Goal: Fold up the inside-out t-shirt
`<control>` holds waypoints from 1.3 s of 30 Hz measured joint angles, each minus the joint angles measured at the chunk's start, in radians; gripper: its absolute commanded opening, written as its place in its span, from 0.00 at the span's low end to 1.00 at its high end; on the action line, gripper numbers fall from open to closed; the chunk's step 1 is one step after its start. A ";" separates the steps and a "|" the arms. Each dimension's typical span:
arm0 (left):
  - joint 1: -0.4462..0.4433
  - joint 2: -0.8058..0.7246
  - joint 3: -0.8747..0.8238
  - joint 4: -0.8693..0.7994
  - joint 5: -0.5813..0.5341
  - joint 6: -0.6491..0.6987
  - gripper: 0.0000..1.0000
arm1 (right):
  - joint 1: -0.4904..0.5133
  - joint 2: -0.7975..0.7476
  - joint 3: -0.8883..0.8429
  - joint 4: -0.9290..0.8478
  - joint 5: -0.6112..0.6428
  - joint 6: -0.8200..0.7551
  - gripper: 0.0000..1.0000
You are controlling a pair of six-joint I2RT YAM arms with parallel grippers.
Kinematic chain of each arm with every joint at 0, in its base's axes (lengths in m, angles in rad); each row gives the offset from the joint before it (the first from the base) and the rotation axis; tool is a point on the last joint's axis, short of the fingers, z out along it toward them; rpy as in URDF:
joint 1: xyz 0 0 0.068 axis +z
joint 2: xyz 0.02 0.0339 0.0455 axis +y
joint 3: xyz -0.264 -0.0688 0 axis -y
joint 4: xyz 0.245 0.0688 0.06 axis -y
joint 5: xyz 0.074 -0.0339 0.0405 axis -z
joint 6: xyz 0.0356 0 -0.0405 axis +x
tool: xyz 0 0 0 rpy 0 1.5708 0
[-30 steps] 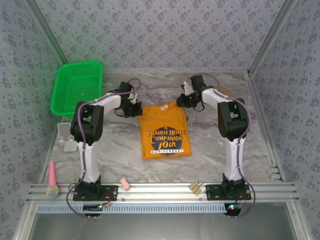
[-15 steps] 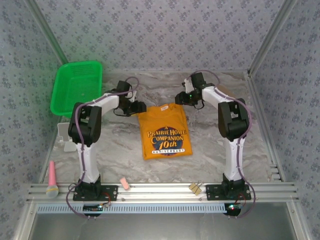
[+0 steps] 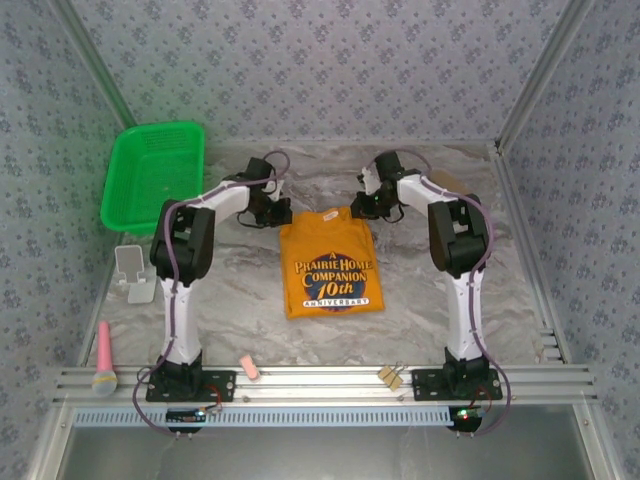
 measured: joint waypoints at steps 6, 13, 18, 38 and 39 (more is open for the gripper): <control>-0.006 -0.017 0.019 -0.034 0.001 0.115 0.00 | -0.025 0.000 0.036 -0.005 -0.136 0.002 0.00; 0.042 -0.148 0.086 -0.037 0.067 0.262 0.00 | -0.057 -0.045 0.039 0.136 -0.257 0.027 0.00; 0.069 -0.284 0.169 0.015 0.144 0.397 0.00 | -0.057 -0.195 0.039 0.275 -0.272 -0.019 0.00; -0.163 -0.875 -0.970 0.502 0.192 0.554 0.00 | 0.021 -0.829 -0.897 0.158 -0.153 -0.649 0.00; -0.189 -0.888 -0.973 0.514 0.188 0.545 0.00 | 0.021 -0.877 -0.919 0.158 -0.147 -0.649 0.00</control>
